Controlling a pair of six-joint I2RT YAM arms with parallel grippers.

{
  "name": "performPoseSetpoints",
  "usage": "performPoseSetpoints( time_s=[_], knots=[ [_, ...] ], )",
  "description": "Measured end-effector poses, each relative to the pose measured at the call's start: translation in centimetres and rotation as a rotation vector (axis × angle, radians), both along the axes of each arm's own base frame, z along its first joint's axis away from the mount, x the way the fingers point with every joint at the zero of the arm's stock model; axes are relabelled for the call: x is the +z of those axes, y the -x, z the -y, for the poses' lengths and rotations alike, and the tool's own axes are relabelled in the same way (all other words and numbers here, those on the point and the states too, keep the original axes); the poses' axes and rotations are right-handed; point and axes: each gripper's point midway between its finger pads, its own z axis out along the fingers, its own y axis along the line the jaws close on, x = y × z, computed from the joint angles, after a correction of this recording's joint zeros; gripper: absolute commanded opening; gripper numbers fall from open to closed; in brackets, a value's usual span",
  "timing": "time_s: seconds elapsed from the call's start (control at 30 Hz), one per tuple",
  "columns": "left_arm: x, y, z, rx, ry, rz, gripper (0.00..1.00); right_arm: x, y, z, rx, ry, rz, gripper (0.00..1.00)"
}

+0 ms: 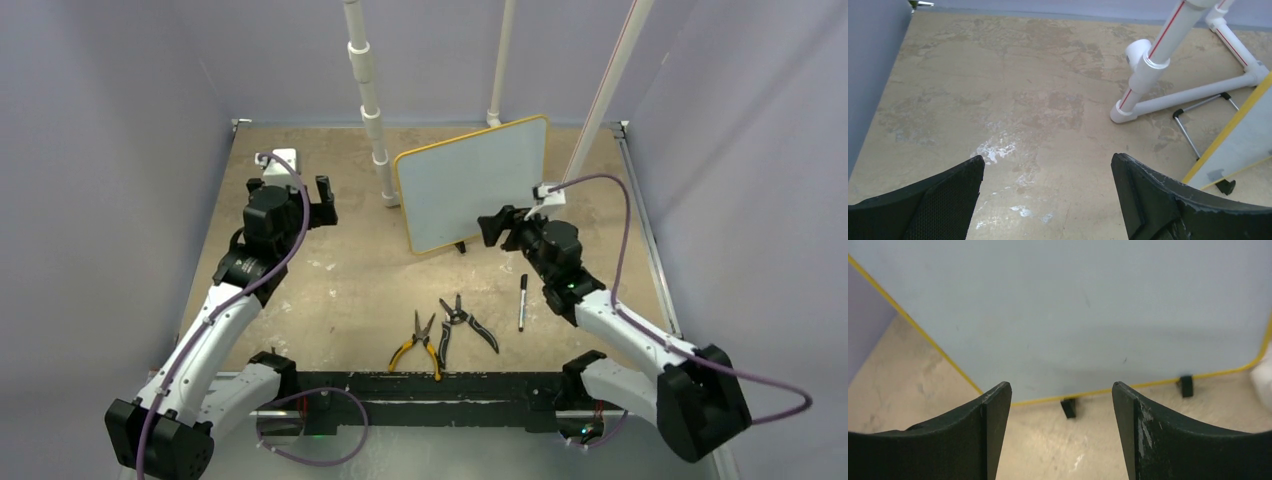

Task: Write a sentence on the whiteboard
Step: Move the whiteboard stand to the center of the board.

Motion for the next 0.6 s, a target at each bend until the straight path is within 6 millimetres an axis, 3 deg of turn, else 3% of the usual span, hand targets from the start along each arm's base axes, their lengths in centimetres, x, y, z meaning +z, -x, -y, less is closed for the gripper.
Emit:
performPoseSetpoints(
  time_s=[0.1, 0.3, 0.43, 0.6],
  knots=[
    [-0.4, 0.0, 0.7, -0.04, 0.006, -0.01, 0.98, -4.3, 0.3, -1.9, 0.059, 0.031, -0.1, 0.69],
    [-1.2, -0.2, 1.8, -0.088, 0.026, -0.028, 0.98, -9.4, -0.5, -3.1, 0.076, 0.078, -0.199, 0.57],
    [-1.7, -0.4, 2.4, -0.118, 0.036, -0.045, 0.98, -11.9, -0.4, -4.5, 0.111, 0.121, -0.246, 0.54],
    [-2.0, -0.4, 2.6, -0.127, 0.038, -0.053, 0.98, -13.2, -0.2, -6.4, 0.159, 0.153, -0.253, 0.53]
  ],
)
